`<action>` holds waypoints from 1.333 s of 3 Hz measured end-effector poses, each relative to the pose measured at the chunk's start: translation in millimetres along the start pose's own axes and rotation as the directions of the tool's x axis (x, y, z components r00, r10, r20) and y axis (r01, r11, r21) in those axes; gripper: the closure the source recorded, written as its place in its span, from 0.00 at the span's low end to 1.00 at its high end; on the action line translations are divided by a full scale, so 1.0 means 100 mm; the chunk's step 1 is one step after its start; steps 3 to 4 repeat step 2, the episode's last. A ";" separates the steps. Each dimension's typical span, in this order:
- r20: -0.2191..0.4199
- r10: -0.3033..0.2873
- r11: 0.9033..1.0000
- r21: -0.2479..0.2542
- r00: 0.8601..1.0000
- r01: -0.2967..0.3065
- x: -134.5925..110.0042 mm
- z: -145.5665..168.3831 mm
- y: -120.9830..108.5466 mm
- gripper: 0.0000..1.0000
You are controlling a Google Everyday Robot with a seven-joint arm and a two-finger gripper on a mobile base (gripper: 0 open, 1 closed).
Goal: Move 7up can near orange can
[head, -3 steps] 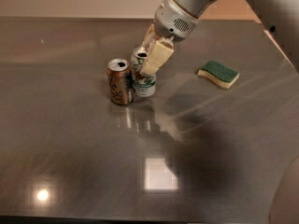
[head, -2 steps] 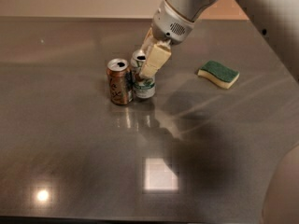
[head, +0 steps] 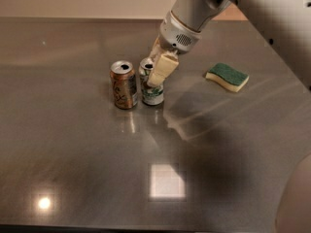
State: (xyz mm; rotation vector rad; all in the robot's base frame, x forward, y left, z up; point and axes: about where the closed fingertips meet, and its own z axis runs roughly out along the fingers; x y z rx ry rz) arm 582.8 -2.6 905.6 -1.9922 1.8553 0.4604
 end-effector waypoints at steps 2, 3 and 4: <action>0.002 -0.001 1.000 0.000 1.000 0.001 -0.01 0.02 -0.01 0.00; 0.002 -0.001 1.000 0.000 1.000 0.001 -0.01 0.02 -0.01 0.00; 0.002 -0.001 1.000 0.000 1.000 0.001 -0.01 0.02 -0.01 0.00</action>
Offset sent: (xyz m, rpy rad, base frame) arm 0.0007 0.0017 -0.0009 0.0017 -0.0002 0.0008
